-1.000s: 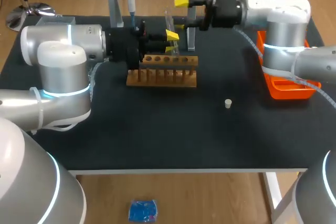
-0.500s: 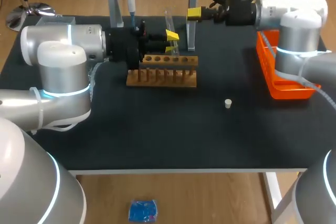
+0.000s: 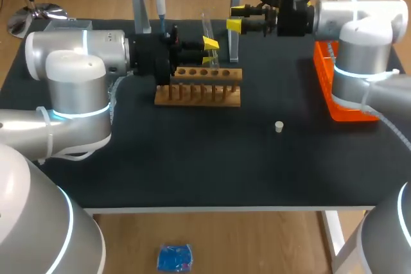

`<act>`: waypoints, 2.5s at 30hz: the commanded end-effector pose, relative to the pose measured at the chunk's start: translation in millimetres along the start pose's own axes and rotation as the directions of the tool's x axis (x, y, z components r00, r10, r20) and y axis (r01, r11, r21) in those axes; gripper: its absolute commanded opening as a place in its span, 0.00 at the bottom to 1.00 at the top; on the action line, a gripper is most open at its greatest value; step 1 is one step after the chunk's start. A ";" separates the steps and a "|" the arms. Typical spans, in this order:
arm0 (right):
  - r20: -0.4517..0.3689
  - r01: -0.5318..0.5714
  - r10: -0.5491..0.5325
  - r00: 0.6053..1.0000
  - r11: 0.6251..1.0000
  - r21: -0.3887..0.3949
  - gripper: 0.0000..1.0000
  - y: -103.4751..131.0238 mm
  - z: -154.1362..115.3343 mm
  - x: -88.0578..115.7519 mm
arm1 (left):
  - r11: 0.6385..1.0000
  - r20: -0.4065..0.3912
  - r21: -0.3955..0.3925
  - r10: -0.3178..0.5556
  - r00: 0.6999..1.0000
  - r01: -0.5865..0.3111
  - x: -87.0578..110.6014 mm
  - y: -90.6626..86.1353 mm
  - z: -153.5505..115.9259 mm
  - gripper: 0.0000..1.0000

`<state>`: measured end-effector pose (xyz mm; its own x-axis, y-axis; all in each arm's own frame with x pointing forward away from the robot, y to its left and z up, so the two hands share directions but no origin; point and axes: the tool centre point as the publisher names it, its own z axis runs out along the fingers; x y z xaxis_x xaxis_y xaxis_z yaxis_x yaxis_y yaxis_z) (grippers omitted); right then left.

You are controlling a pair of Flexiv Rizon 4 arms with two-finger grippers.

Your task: Invert the test tube, pick up the pipette, mount the tip to pipette, aspirate from beaker and dispense into the tube, eject the tip, return the pipette, and cap with the stopper.

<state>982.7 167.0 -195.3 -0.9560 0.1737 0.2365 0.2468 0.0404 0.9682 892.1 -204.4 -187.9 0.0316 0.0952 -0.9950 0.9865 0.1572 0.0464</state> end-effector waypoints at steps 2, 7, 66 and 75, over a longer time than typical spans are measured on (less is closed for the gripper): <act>-0.024 0.142 -0.142 0.990 0.989 0.029 1.00 -10.6 -14.5 5.0 | 1.000 0.003 -0.002 0.003 1.000 -0.003 0.3 -0.2 0.1 0.00; -0.071 0.262 -0.258 0.964 0.963 0.064 1.00 -19.6 -26.4 3.5 | 1.000 0.003 -0.002 0.003 1.000 -0.003 0.3 -0.2 0.1 0.00; -0.217 0.358 -0.306 0.927 0.895 0.266 1.00 -119.7 -30.2 -12.1 | 1.000 0.003 -0.002 0.003 1.000 -0.003 0.3 -0.2 0.1 0.00; -0.217 0.358 -0.306 0.927 0.895 0.266 1.00 -119.7 -30.2 -12.1 | 0.999 -0.018 -0.037 -0.031 0.999 0.031 2.0 4.7 -0.3 0.00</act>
<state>959.5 131.5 -312.4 -0.9963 -0.0609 -0.0614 -0.0792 0.3580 0.9304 893.4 -203.4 -188.6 0.0277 0.0958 -0.9950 0.9859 0.1615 0.0430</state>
